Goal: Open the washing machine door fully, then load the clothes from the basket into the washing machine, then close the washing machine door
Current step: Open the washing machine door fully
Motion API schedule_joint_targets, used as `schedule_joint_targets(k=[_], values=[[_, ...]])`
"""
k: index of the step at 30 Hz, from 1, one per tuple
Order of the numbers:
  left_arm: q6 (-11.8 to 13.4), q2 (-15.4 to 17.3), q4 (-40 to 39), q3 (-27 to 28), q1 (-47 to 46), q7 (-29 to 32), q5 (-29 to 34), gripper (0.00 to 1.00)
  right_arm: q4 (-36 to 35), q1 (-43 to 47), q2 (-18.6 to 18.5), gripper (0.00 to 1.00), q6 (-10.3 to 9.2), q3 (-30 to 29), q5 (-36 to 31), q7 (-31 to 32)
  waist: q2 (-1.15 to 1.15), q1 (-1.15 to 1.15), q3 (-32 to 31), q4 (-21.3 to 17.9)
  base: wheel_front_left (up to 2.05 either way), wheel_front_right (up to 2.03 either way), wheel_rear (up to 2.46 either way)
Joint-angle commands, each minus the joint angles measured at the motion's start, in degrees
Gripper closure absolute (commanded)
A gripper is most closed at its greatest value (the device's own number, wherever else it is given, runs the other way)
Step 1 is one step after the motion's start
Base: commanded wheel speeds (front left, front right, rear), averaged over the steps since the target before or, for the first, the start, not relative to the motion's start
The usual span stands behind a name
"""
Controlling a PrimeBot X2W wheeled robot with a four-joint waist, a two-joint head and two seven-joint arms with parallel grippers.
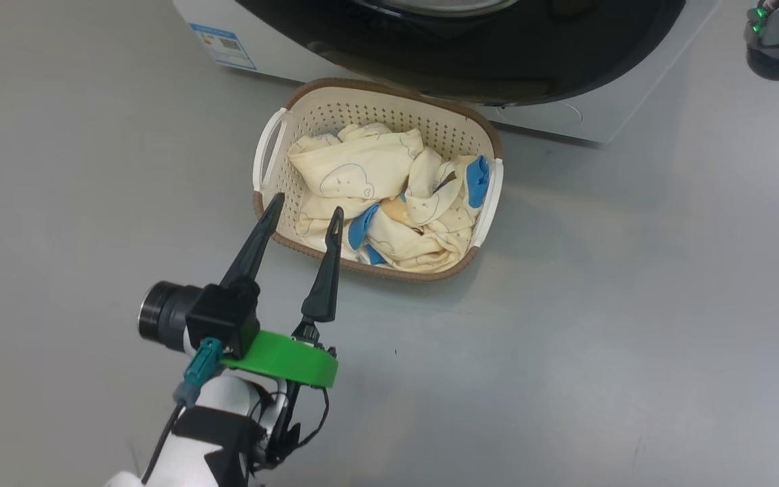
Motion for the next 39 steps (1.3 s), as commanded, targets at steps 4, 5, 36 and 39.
schedule_joint_targets(k=[4,5,36,39], values=[[-0.19,0.59,-1.27,2.26,-0.5,-0.55,0.31,0.0,-4.17,1.7,2.63,1.0,0.01,0.52,1.7,2.61,0.0,0.0,-0.83,-0.43,0.0,0.0,0.0],[-0.21,0.58,-1.21,2.36,-0.44,-0.55,0.35,0.0,-4.81,2.36,2.81,1.0,0.01,0.52,2.17,3.15,0.0,0.0,-1.0,-0.55,0.0,0.0,0.0],[-0.15,0.59,4.39,4.55,1.23,-0.55,-0.04,0.0,-26.85,25.63,4.9,1.0,0.01,24.53,27.75,4.37,0.0,0.0,-8.2,-2.54,0.0,0.0,0.0],[-0.14,0.62,4.91,4.69,1.46,-0.55,-0.01,0.0,-28.23,27.03,4.9,1.0,0.01,28.09,30.13,2.04,0.0,0.0,-8.85,-2.54,0.0,0.0,0.0]])
